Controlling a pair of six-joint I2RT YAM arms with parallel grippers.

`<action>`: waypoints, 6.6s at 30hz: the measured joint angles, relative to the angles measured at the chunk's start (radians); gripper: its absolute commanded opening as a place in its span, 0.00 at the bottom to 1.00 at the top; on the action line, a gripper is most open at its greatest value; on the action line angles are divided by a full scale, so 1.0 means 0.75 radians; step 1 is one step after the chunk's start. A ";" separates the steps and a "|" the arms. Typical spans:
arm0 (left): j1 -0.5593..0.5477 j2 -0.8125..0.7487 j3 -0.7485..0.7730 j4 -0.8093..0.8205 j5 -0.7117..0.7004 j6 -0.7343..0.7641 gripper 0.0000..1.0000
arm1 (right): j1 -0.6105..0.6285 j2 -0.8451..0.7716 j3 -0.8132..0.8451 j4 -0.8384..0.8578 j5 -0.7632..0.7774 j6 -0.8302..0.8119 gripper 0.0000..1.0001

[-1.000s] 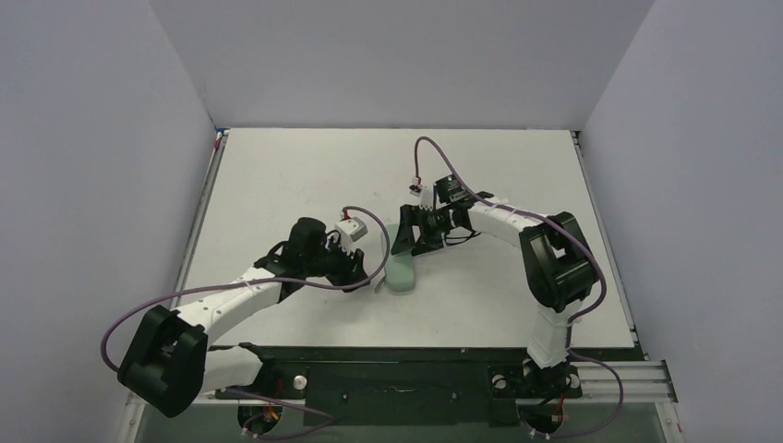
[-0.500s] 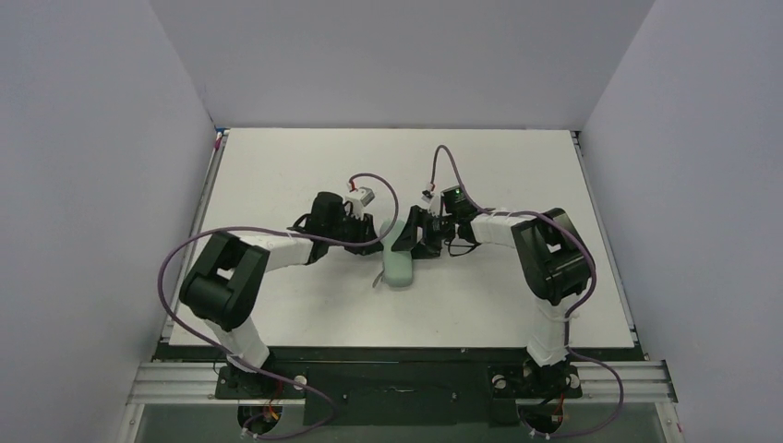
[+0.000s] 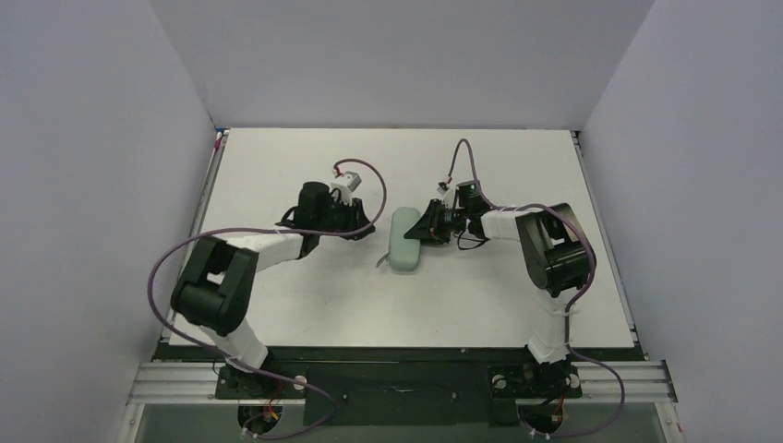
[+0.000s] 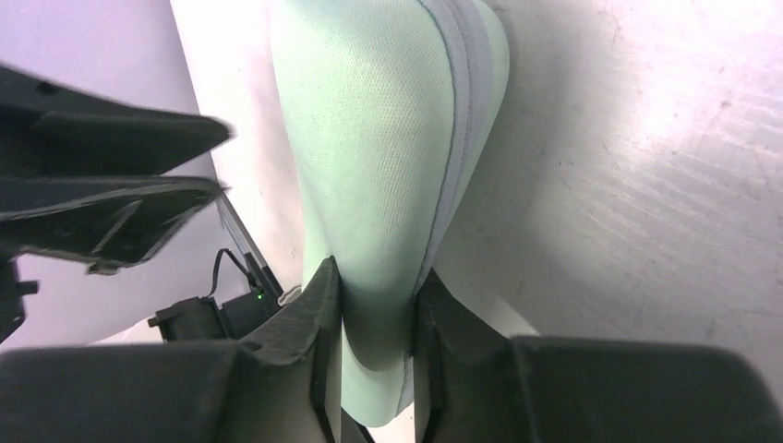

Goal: Open the umbrella

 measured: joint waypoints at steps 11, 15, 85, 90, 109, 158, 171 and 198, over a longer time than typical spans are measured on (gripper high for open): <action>-0.300 -0.678 -0.397 -0.062 -0.087 0.265 0.32 | -0.023 -0.012 -0.028 0.022 0.004 -0.008 0.00; -0.437 -0.651 -0.505 -0.026 -0.126 0.351 0.30 | -0.047 -0.031 -0.027 -0.049 -0.007 -0.086 0.00; -0.507 -0.010 -0.455 0.599 -0.189 0.542 0.31 | -0.102 -0.085 -0.097 -0.148 -0.085 -0.204 0.00; -0.524 -0.041 -0.472 0.600 -0.194 0.595 0.43 | -0.102 -0.086 -0.097 -0.149 -0.083 -0.205 0.00; -0.532 -0.272 -0.638 0.594 -0.281 0.697 0.37 | -0.101 -0.103 -0.103 -0.179 -0.072 -0.226 0.00; -0.505 -0.052 -0.438 0.550 -0.216 0.807 0.21 | -0.096 -0.121 -0.107 -0.208 -0.053 -0.249 0.00; -0.497 0.020 -0.399 0.553 -0.164 0.803 0.17 | -0.096 -0.121 -0.107 -0.208 -0.053 -0.249 0.00; -0.611 -0.023 -0.443 0.558 -0.310 0.769 0.00 | -0.096 -0.129 -0.172 -0.070 -0.046 -0.091 0.00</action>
